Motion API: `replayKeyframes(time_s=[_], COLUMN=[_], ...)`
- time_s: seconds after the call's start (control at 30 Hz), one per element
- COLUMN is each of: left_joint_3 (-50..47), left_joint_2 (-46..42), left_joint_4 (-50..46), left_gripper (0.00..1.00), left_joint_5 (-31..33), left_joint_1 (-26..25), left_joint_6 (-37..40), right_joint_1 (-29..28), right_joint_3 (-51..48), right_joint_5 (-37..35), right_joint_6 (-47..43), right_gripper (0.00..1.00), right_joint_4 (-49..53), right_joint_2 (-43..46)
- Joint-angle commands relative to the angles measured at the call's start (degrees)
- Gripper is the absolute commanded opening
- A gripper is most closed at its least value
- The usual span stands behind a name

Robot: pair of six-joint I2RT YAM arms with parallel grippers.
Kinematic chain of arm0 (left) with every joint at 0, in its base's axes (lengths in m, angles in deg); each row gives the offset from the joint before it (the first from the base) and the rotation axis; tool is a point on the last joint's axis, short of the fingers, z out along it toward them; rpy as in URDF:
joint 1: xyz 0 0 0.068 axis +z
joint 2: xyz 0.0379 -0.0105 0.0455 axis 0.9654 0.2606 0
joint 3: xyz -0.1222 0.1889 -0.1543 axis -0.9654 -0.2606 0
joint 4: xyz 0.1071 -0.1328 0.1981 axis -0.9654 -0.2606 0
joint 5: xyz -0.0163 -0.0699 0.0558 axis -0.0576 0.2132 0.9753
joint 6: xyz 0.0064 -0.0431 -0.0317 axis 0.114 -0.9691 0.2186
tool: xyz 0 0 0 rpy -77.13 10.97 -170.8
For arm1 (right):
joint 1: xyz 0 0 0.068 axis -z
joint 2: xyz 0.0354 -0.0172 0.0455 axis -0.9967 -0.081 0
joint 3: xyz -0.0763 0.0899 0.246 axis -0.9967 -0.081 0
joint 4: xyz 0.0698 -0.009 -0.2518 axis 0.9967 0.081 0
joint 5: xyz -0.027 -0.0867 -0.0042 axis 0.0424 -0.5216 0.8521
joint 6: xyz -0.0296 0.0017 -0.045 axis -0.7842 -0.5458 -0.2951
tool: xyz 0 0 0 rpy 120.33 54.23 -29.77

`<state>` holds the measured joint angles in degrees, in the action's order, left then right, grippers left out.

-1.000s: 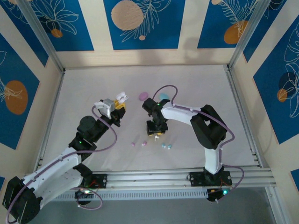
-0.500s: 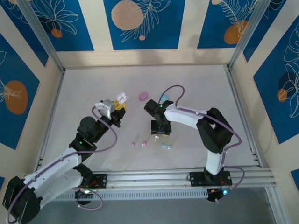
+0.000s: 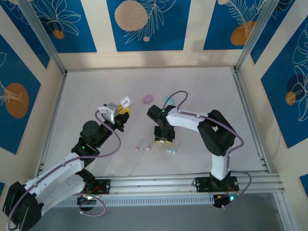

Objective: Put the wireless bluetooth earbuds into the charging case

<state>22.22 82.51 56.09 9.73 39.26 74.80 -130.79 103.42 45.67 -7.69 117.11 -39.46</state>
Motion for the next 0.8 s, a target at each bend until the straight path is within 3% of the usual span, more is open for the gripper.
replayKeyframes(time_s=[0.0,0.5,0.77], left_joint_3=[-0.5,-0.5,-0.5], left_joint_2=[0.1,0.4,0.5], left_joint_4=[2.5,2.7,2.8], left_gripper=[0.0,0.0,0.0], left_joint_5=[-0.7,-0.9,-0.9], left_joint_1=[0.3,0.2,0.3], left_joint_6=[0.6,0.3,0.3], right_joint_1=[-0.6,-0.5,-0.6], right_joint_3=[1.7,3.9,3.3], right_joint_5=[2.1,-0.2,-0.4], right_joint_6=[0.1,-1.4,-1.9], right_gripper=[0.4,0.39,0.31], right_joint_4=[0.7,2.2,1.7], right_joint_2=[-1.5,-4.0,-4.6])
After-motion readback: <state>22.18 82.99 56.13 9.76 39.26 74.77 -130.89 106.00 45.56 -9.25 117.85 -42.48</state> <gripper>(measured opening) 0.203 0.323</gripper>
